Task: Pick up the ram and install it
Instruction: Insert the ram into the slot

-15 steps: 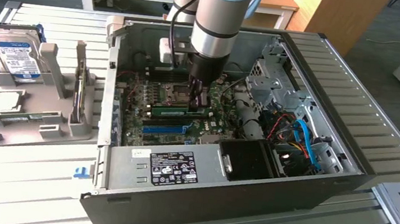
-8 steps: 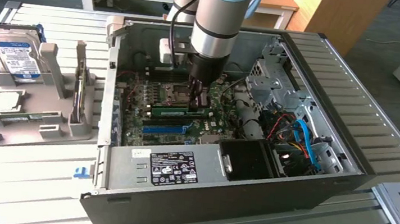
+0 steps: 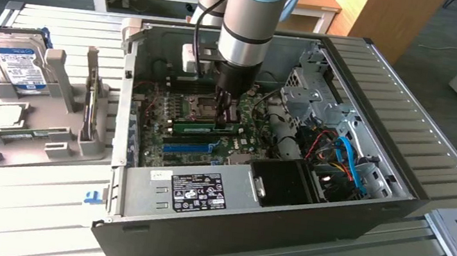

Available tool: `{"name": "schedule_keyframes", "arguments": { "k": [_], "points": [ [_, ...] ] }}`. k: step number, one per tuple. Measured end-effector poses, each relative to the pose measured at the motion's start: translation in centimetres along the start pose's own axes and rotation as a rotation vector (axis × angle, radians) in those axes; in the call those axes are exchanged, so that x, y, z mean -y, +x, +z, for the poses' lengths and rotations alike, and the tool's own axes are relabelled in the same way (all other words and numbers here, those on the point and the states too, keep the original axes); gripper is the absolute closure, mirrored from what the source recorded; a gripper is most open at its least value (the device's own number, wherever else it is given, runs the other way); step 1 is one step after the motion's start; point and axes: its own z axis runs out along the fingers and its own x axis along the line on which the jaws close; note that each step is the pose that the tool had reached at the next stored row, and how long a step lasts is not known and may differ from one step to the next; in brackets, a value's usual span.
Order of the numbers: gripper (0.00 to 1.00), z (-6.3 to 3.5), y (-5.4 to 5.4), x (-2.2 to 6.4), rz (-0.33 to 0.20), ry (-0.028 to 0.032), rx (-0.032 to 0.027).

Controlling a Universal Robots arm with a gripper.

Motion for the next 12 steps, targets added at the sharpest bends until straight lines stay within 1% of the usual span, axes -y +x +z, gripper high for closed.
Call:
{"name": "schedule_keyframes", "arguments": {
  "k": [7, 10, 12],
  "points": [
    [0.81, -0.11, 0.0, 0.00, 0.000, -0.0001, -0.0002],
    [0.81, -0.61, 0.0, -0.02, 0.000, 0.0000, 0.0000],
    [0.81, -1.13, 0.0, -0.03, 0.000, 0.0000, -0.0001]
  ]
}}
